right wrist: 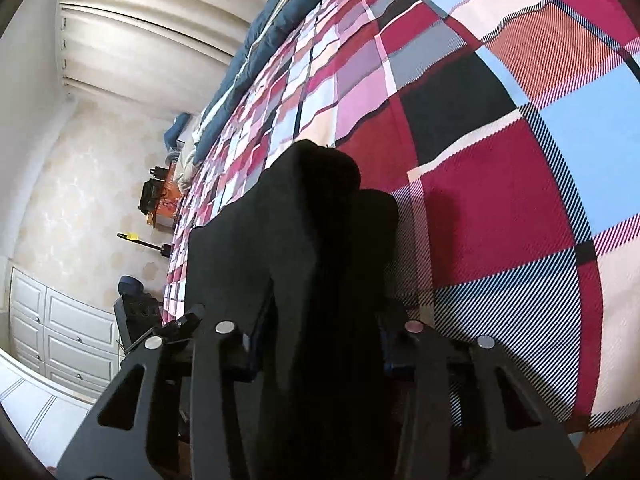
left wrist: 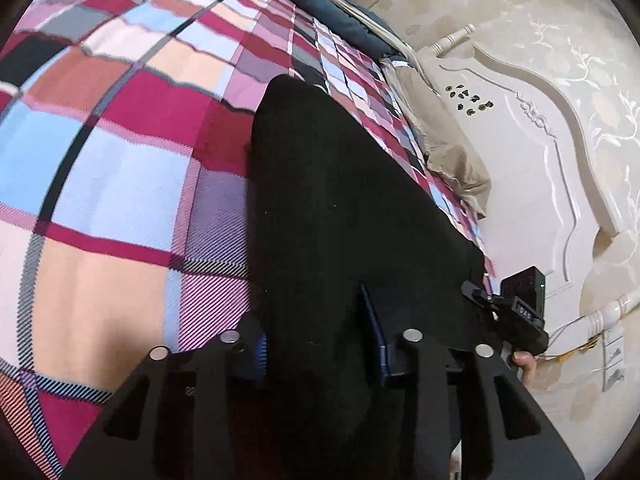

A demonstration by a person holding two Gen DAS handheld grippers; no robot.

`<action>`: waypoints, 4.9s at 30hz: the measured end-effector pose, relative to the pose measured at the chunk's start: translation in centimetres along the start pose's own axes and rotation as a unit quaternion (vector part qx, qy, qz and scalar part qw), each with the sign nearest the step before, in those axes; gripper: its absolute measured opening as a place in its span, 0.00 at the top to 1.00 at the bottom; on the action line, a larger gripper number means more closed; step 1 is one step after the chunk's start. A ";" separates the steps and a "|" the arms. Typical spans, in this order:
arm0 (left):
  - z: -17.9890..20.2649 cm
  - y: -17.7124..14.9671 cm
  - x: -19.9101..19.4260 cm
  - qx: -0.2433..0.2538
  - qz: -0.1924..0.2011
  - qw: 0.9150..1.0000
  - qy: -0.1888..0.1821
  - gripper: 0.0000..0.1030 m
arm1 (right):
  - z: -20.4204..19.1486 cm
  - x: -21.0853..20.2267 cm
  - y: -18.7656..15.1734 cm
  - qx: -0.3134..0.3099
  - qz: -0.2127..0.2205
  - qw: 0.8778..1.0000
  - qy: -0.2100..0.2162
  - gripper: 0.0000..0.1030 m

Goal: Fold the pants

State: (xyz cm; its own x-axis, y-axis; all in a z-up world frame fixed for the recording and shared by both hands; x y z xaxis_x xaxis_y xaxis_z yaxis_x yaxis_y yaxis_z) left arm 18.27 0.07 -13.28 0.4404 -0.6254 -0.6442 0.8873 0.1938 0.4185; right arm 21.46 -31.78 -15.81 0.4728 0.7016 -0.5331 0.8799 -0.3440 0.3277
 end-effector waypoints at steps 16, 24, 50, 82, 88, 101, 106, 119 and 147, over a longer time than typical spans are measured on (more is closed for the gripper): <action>-3.3 2.7 -1.9 -0.009 0.031 0.999 0.025 0.71 | -2.1 4.4 1.3 0.003 0.004 1.000 0.031 0.65; -3.3 2.8 -1.8 -0.011 0.031 0.999 0.021 0.70 | -1.8 4.2 1.2 0.006 0.002 0.999 0.032 0.64; -5.5 9.6 1.9 -0.027 -0.019 0.999 -0.025 0.66 | -3.2 7.9 5.5 -0.019 -0.039 0.998 0.040 0.69; -9.1 18.8 4.6 0.019 0.031 0.998 0.051 0.68 | -2.6 14.5 14.3 0.032 -0.001 0.995 0.092 0.74; -9.1 18.8 4.7 0.018 0.031 0.998 0.050 0.67 | -2.4 14.0 13.5 0.031 0.002 0.995 0.097 0.74; -8.7 18.6 3.8 0.002 0.042 0.999 -0.004 0.36 | -2.7 13.5 13.2 0.036 0.007 0.992 0.120 0.60; -8.2 16.6 1.6 -0.009 0.029 0.999 -0.029 0.21 | -3.2 10.4 12.6 0.048 0.028 0.989 0.138 0.34; -5.6 6.3 -2.2 -0.021 0.011 0.999 -0.043 0.16 | -4.1 4.3 2.1 0.031 0.034 0.997 0.066 0.17; -3.7 3.8 -2.7 -0.022 0.038 0.997 0.065 0.64 | -4.9 4.5 -1.2 0.026 0.022 0.999 0.022 0.67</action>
State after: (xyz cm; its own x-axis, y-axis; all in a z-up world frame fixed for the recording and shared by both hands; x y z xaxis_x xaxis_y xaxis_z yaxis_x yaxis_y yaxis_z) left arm 20.99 5.30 -12.36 0.5188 -0.5042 -0.6904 0.8542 0.2727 0.4427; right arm 22.33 -25.18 -14.77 0.5093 0.7116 -0.4840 0.8603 -0.4063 0.3079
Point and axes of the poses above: each gripper's, at about its wrist camera, not at the fingertips, and x roughly the way its jaws point, z to its right, y to its top, the point moved 7 cm from there along x, roughly the way its jaws point, and after that the axes turned 2 degrees about y, right-handed, at the moved point
